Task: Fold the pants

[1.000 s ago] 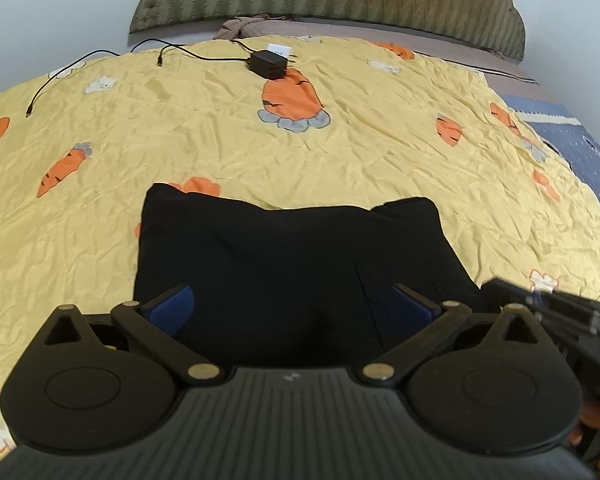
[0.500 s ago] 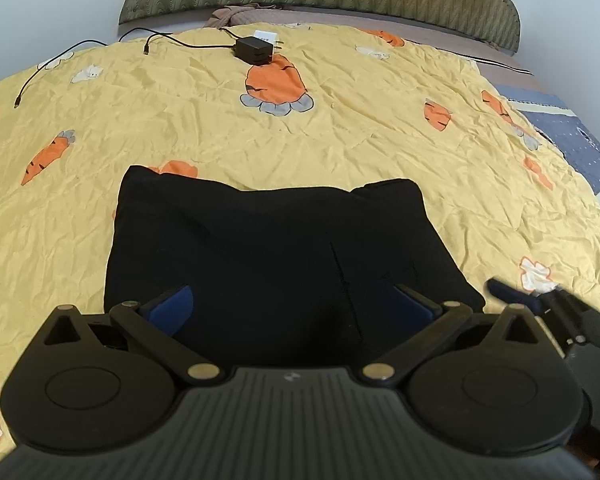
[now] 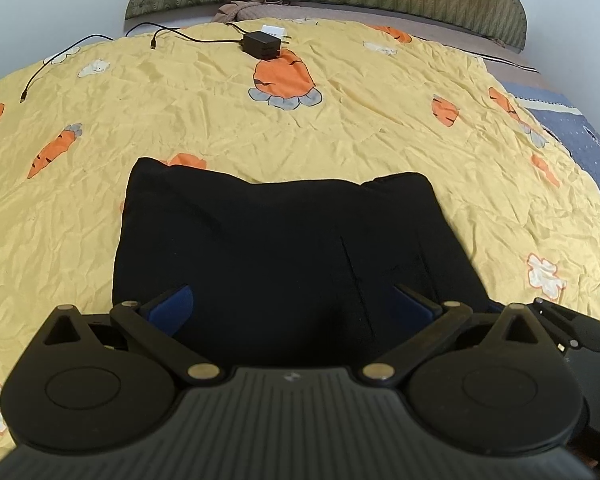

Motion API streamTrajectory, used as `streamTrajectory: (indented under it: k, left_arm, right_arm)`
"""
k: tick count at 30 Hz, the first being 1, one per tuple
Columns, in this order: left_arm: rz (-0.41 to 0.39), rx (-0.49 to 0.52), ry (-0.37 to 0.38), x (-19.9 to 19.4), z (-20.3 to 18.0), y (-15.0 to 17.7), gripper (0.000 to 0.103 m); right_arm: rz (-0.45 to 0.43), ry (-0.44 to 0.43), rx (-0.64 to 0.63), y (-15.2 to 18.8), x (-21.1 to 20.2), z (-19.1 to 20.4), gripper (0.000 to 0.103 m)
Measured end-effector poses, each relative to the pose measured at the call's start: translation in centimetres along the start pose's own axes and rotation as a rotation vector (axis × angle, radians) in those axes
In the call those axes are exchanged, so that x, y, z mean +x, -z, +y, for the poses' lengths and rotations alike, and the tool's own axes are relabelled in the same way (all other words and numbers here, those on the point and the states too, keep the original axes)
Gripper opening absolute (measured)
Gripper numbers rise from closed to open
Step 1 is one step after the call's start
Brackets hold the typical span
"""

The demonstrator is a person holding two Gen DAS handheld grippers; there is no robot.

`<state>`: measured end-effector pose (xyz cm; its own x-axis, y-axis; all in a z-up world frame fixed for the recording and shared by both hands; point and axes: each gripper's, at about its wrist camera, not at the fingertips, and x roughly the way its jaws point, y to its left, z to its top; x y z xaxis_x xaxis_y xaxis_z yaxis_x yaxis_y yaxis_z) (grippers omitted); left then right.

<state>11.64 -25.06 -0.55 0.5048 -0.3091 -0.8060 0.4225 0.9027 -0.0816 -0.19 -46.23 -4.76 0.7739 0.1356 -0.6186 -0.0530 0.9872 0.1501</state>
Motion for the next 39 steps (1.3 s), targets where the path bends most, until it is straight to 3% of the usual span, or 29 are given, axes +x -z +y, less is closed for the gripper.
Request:
streamTrajectory:
  k: [2, 8, 11, 12, 15, 17, 19, 21, 25, 29, 32, 36, 39]
  left_arm:
    - [0.003, 0.001, -0.003, 0.0, 0.0, 0.0, 0.103]
    - [0.002, 0.015, -0.001, 0.0, 0.2, 0.3, 0.103]
    - [0.009, -0.006, -0.011, 0.3, 1.0, 0.4, 0.103]
    - [0.016, -0.016, -0.007, 0.5, 1.4, 0.5, 0.103]
    - [0.026, -0.016, -0.011, 0.6, 2.4, 0.9, 0.103]
    - [0.028, -0.010, -0.016, 0.7, 3.1, 1.2, 0.103]
    - [0.039, -0.011, -0.012, 0.8, 3.7, 1.7, 0.103]
    - [0.055, -0.014, -0.008, 1.0, 4.3, 2.4, 0.103]
    - [0.084, -0.012, -0.023, 1.6, 5.0, 3.7, 0.103]
    - [0.099, -0.045, -0.021, 1.7, 6.2, 4.3, 0.103]
    - [0.093, -0.056, -0.023, 1.4, 6.8, 4.1, 0.103]
    - [0.069, -0.051, -0.033, 0.9, 7.3, 3.4, 0.103]
    - [0.063, -0.057, -0.039, 0.8, 7.4, 2.8, 0.103]
  right_arm:
    - [-0.018, 0.006, 0.016, 0.0, -0.3, 0.0, 0.017]
    - [-0.023, 0.041, 0.041, 0.1, -1.2, -0.8, 0.017]
    - [-0.022, 0.045, 0.121, 0.5, -1.1, -1.7, 0.017]
    - [-0.018, 0.045, 0.144, 0.5, -1.1, -1.9, 0.020]
    - [-0.018, 0.078, 0.130, 0.0, -1.8, -1.4, 0.045]
    - [-0.077, 0.186, 0.066, -1.1, -2.8, -0.2, 0.047]
    - [-0.137, 0.225, 0.026, -2.8, -3.1, 0.6, 0.048]
    - [-0.156, 0.130, 0.029, -5.0, -2.2, 1.0, 0.047]
    - [-0.068, -0.081, 0.138, -8.1, 4.1, 0.8, 0.047]
    - [0.105, -0.044, 0.142, -8.3, 10.8, 0.2, 0.046]
    - [0.092, -0.023, 0.147, -8.7, 10.6, 0.7, 0.047]
    - [-0.005, -0.005, 0.075, -8.8, 7.8, 2.4, 0.054]
    - [0.035, 0.014, 0.078, -8.1, 8.5, 2.1, 0.057]
